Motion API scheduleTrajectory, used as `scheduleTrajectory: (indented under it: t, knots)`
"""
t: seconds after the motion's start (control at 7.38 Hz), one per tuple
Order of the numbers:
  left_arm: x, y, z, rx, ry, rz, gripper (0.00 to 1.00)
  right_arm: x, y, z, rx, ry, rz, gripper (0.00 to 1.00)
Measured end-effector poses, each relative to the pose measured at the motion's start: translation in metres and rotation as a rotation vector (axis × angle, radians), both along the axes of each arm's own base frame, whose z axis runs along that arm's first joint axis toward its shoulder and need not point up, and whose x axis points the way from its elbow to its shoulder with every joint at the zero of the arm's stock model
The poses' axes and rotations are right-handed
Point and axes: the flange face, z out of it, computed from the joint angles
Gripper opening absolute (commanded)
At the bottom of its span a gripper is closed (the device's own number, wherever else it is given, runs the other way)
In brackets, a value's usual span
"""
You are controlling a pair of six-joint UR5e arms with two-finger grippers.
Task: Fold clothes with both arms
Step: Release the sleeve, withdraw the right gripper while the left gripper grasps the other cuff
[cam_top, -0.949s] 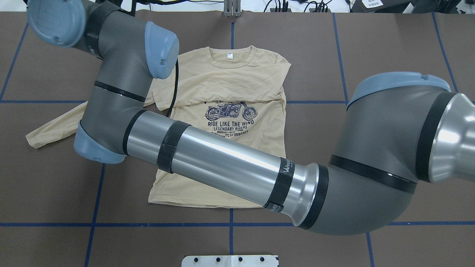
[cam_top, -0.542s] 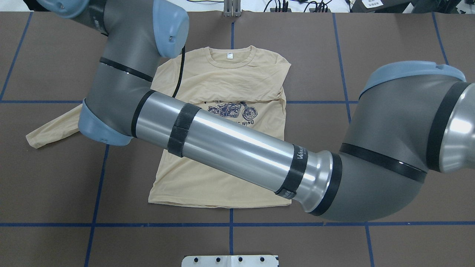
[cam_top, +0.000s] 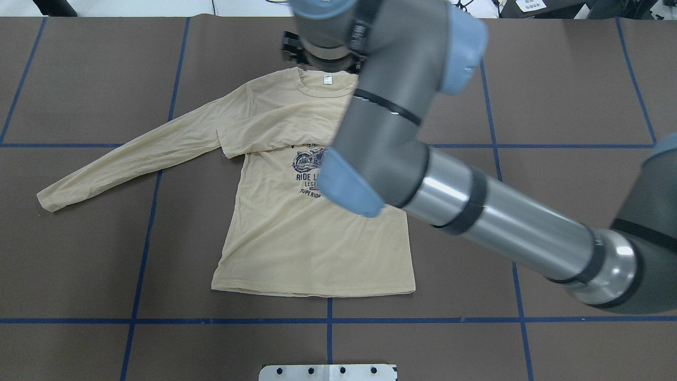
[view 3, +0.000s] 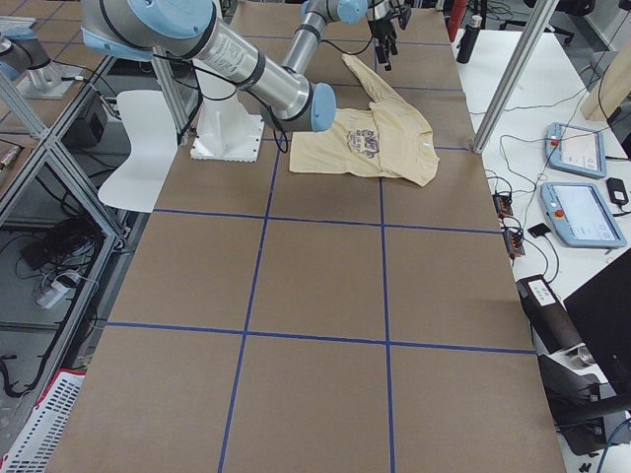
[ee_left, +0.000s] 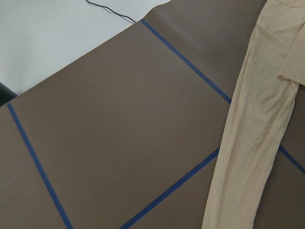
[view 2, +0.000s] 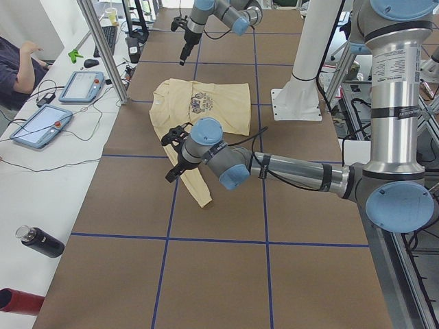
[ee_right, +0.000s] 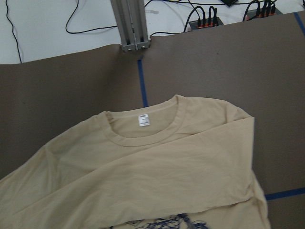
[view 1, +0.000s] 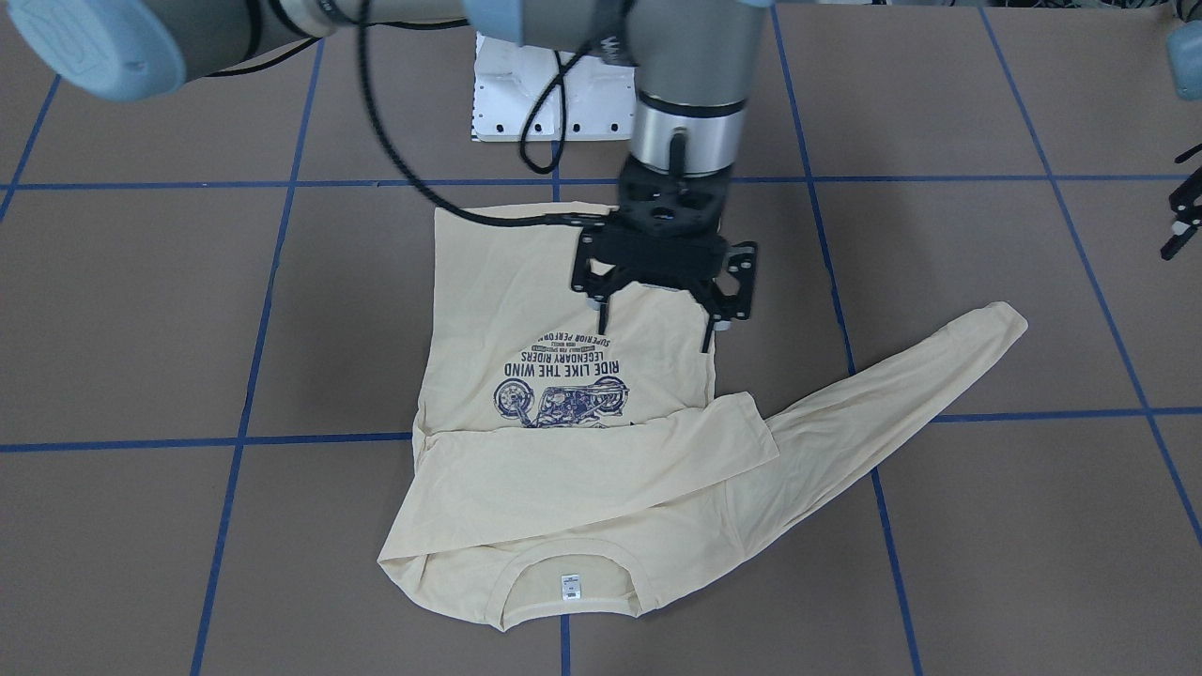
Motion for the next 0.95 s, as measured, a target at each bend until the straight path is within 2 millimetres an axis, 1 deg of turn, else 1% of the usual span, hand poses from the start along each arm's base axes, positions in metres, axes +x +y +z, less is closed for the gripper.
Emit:
scheduleTrajectory:
  t: [0.14, 0.27, 0.41, 0.54, 0.68, 0.81, 0.95]
  knots:
    - [0.019, 0.013, 0.013, -0.031, 0.004, -0.028, 1.0, 0.068, 0.008, 0.058, 0.047, 0.024, -0.078, 1.0]
    - [0.036, 0.023, 0.023, -0.058, 0.009, -0.054, 1.0, 0.129, 0.013, 0.106, 0.08, 0.052, -0.149, 1.0]
    - [0.052, 0.028, 0.036, -0.079, 0.016, -0.077, 1.0, 0.177, 0.015, 0.152, 0.104, 0.076, -0.203, 1.0]
    - [0.063, 0.031, 0.052, -0.088, 0.021, -0.099, 1.0, 0.214, 0.018, 0.198, 0.129, 0.085, -0.244, 1.0]
    - [0.071, 0.033, 0.071, -0.086, 0.021, -0.12, 1.0, 0.254, 0.025, 0.252, 0.154, 0.08, -0.283, 1.0]
    - [0.077, 0.035, 0.085, -0.082, 0.017, -0.13, 1.0, 0.299, 0.037, 0.304, 0.176, 0.079, -0.321, 1.0]
    - [0.087, 0.037, 0.092, -0.082, 0.014, -0.124, 1.0, 0.34, 0.053, 0.347, 0.186, 0.09, -0.349, 1.0]
